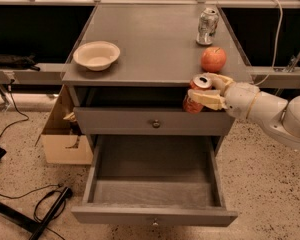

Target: Place coke can into middle drawer

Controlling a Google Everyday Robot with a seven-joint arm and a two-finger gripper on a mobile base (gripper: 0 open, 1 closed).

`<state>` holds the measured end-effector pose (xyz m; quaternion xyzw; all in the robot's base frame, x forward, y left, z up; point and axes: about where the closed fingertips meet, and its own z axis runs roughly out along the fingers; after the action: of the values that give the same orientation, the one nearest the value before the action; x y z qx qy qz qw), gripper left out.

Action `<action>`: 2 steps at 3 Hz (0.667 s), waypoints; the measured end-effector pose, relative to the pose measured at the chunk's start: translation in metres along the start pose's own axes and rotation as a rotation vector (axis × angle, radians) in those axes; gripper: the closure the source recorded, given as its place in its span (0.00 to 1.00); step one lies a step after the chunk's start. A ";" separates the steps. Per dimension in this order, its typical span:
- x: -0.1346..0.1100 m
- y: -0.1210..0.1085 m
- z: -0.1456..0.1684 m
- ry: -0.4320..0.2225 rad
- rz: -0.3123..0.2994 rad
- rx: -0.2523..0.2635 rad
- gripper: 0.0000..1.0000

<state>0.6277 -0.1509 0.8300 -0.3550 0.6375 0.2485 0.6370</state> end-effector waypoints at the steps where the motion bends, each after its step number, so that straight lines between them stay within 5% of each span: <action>1: -0.001 0.001 0.004 -0.001 0.000 -0.011 1.00; 2: 0.028 0.033 0.003 0.006 -0.032 -0.093 1.00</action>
Offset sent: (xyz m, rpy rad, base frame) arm -0.0627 0.0370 -0.0894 -0.0832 -0.0219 0.2224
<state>0.6059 -0.1319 0.7979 -0.3952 0.6214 0.2668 0.6217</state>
